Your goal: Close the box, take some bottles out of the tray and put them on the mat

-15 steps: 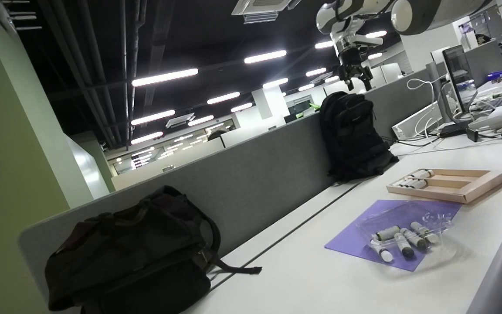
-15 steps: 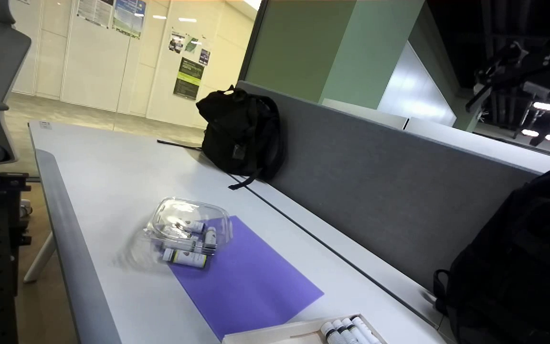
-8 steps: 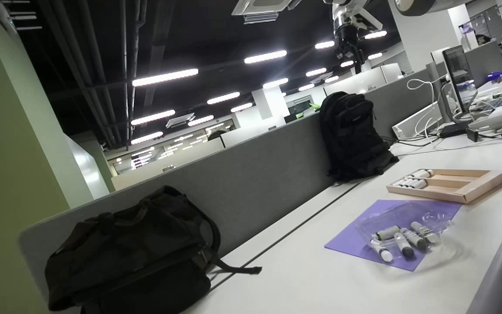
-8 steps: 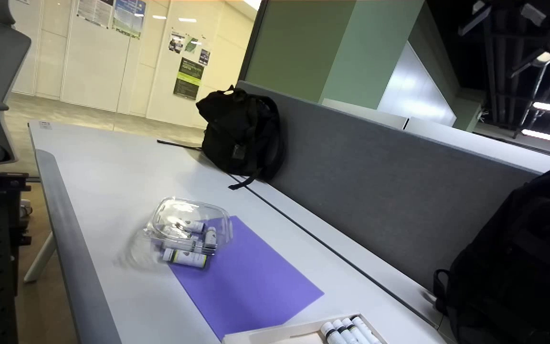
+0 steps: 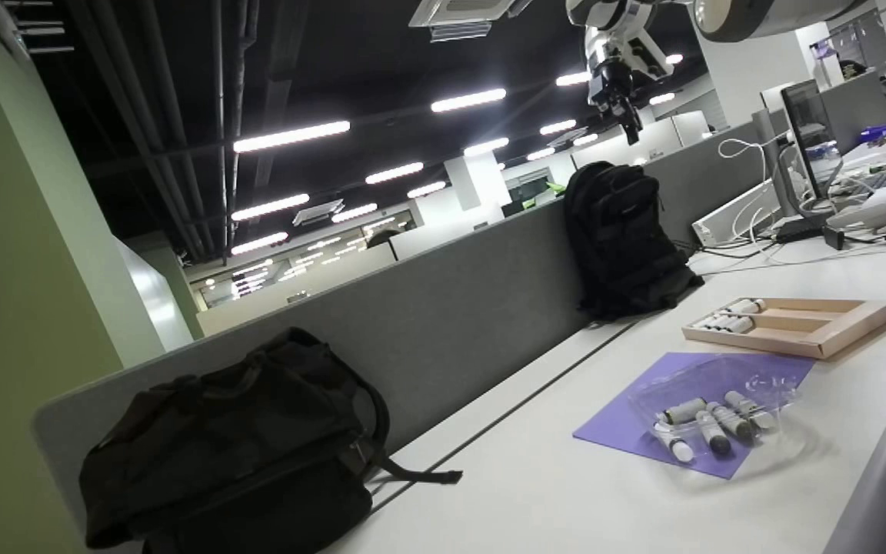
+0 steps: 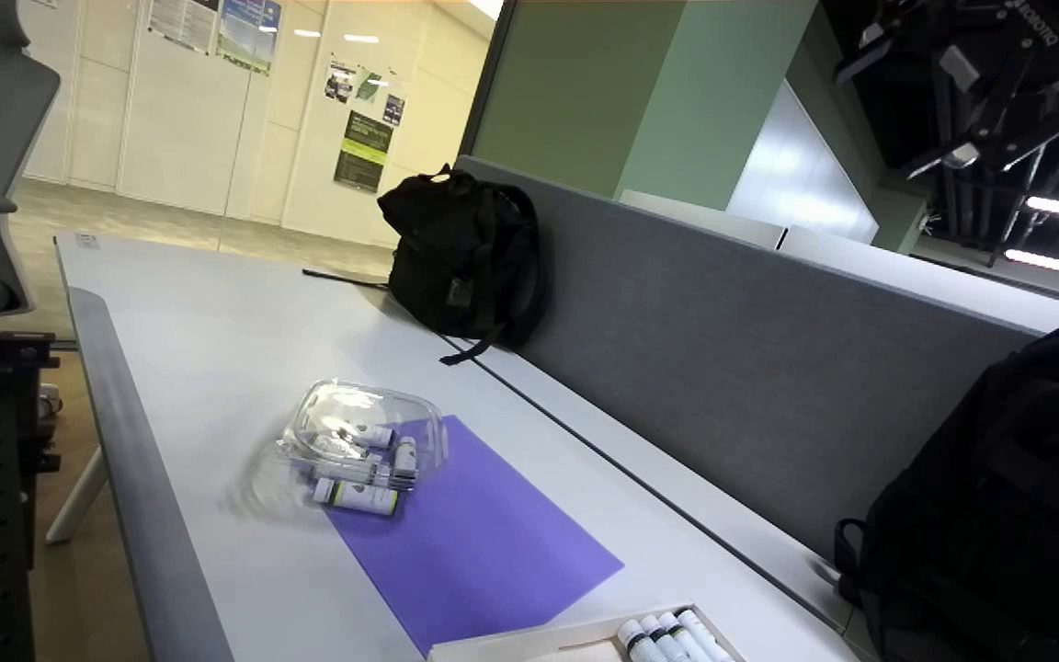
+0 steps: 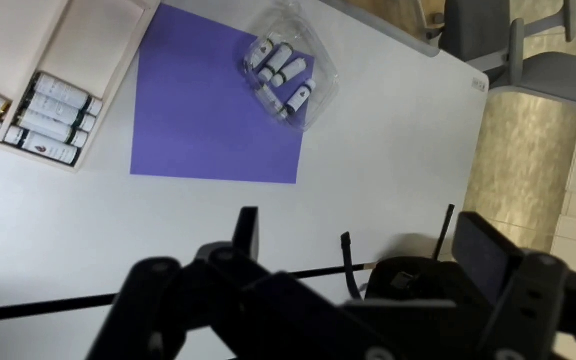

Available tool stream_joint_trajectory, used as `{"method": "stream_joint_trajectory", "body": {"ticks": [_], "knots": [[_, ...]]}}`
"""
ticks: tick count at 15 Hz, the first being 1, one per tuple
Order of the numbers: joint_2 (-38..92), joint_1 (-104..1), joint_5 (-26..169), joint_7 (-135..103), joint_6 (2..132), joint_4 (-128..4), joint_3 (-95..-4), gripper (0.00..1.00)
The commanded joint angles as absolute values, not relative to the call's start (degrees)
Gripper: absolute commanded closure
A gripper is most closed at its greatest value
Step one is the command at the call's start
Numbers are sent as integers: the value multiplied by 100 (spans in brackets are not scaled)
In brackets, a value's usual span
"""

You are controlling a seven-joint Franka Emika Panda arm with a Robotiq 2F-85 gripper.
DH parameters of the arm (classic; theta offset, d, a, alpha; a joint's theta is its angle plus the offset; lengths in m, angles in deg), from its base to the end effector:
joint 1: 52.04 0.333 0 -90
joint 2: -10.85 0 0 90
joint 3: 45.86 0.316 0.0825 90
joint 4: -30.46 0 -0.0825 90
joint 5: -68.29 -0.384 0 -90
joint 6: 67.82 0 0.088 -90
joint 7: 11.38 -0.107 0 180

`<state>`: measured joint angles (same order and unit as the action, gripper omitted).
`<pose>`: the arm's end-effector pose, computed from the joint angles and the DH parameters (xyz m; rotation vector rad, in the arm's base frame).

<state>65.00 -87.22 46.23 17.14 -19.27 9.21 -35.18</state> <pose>0.6088 -0.3071 0.5139 -2.4789 -0.2748 0.1966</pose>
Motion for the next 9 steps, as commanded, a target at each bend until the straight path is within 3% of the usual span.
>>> {"method": "stream_joint_trajectory", "body": {"ticks": [1, 9], "knots": [[6574, -8513, 4993, 1890, -1525, 1024, -3703, 0], [6716, -8287, 5594, 2418, -779, 1027, -3966, 0]]}}
